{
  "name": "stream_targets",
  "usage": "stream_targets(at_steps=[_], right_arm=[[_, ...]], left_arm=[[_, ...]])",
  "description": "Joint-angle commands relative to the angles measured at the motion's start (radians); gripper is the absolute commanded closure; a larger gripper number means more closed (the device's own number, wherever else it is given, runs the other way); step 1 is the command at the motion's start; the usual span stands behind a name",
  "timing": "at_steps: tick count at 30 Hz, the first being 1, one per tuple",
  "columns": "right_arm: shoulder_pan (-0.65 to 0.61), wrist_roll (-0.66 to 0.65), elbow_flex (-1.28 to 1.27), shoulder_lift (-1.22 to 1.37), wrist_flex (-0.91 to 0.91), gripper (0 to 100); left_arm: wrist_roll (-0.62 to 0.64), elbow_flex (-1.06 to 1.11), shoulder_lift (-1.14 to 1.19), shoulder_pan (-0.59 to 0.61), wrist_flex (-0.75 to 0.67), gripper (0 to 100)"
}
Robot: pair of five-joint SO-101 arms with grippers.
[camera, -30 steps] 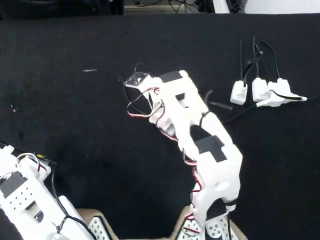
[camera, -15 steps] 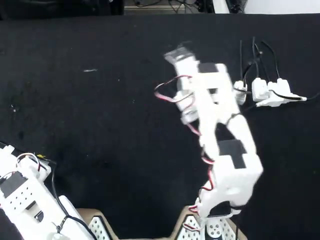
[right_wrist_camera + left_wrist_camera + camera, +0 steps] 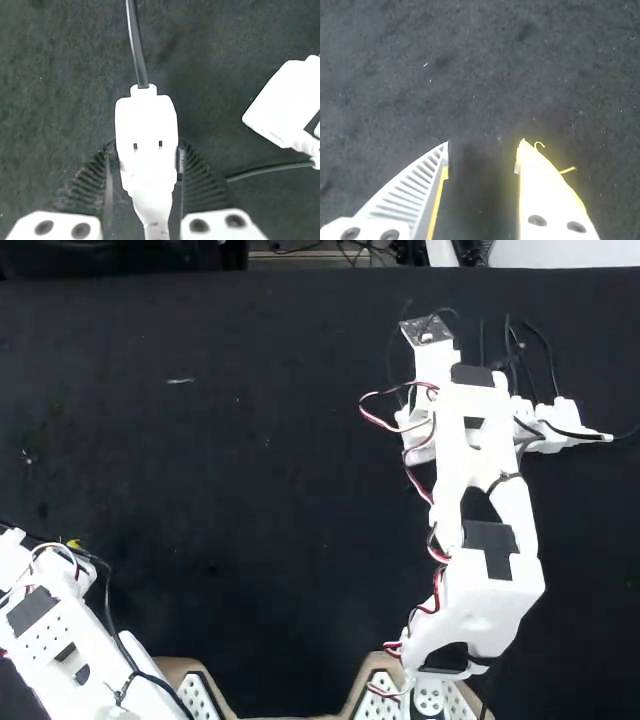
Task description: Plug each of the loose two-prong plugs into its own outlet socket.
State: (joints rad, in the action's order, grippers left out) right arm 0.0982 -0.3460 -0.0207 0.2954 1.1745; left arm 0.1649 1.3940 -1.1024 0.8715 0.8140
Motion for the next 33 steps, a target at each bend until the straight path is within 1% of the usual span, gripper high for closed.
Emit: stream_targets(at_steps=[1, 6, 10, 15, 18, 21, 27, 29, 33], right_arm=[[0.018, 0.032, 0.025, -0.005, -0.063, 98.8], [0.069, 0.038, 0.025, -0.005, -0.133, 98.8], [0.11, -0.012, 0.027, -0.002, -0.172, 98.8], [0.117, -0.018, 0.062, 0.082, -0.235, 98.8], [0.118, -0.014, 0.122, 0.165, -0.232, 98.8], [0.127, 0.025, 0.176, 0.226, -0.23, 98.8], [0.132, 0.035, 0.213, 0.255, -0.23, 98.5], [0.121, 0.064, 0.213, 0.239, -0.23, 95.5], [0.1, 0.107, 0.203, 0.197, -0.23, 81.7]], left_arm=[[0.009, 0.002, -0.009, 0.01, -0.057, 77], [0.009, 0.01, -0.009, 0.01, -0.084, 77], [0.008, 0.01, -0.009, 0.01, -0.086, 77], [0.008, 0.008, -0.009, 0.01, -0.086, 77], [0.008, 0.008, -0.009, 0.01, -0.086, 77], [0.008, 0.008, -0.009, 0.01, -0.086, 77], [0.008, 0.008, -0.009, 0.012, -0.086, 77], [0.008, 0.008, -0.009, 0.012, -0.086, 77], [0.008, 0.008, -0.009, 0.012, -0.086, 77]])
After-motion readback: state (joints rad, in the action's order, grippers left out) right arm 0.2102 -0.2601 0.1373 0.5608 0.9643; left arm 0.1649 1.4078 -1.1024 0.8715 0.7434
